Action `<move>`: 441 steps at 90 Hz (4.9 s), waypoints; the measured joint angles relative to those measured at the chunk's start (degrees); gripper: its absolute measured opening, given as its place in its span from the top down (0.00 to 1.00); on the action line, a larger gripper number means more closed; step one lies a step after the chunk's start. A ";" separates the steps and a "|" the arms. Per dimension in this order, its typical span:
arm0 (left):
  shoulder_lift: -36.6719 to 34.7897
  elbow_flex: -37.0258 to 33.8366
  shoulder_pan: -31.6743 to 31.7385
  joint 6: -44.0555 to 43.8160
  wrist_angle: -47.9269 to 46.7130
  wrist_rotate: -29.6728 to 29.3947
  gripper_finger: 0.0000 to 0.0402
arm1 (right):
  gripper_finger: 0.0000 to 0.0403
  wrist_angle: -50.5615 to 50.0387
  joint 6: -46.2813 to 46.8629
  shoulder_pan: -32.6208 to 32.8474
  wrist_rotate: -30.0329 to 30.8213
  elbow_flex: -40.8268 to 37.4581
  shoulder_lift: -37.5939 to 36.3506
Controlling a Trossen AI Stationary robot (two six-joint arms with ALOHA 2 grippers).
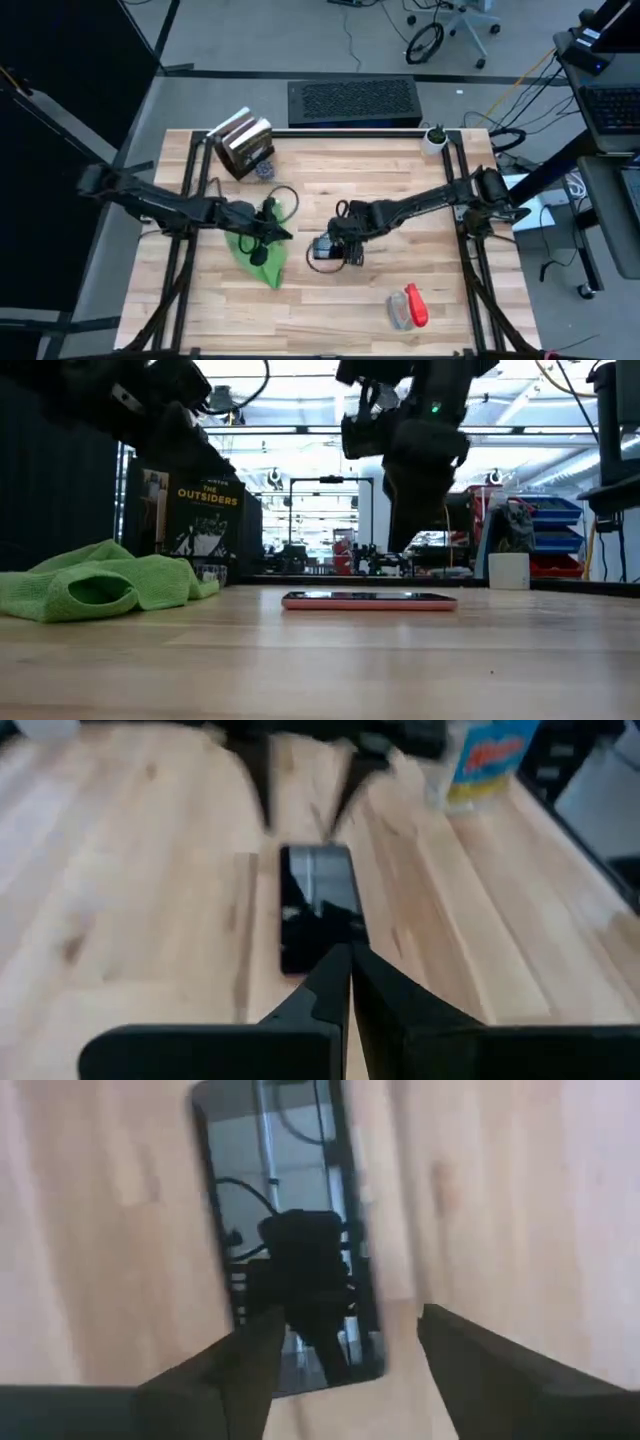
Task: Apply microfiber cloth
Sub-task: Spray the front of the pink cellphone with the red spray bottle
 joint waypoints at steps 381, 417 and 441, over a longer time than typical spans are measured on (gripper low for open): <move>0.67 22.35 12.78 1.31 0.51 -12.99 0.49 | 0.96 49.55 -20.00 -19.95 -16.51 -15.67 -30.86; 0.79 22.39 14.64 7.16 18.25 -3.05 0.51 | 0.96 51.37 -19.37 -16.12 -16.59 -15.65 -30.10; 1.49 22.39 14.85 8.22 22.27 -0.31 0.59 | 0.96 57.08 -18.09 -15.02 -16.54 -15.65 -28.37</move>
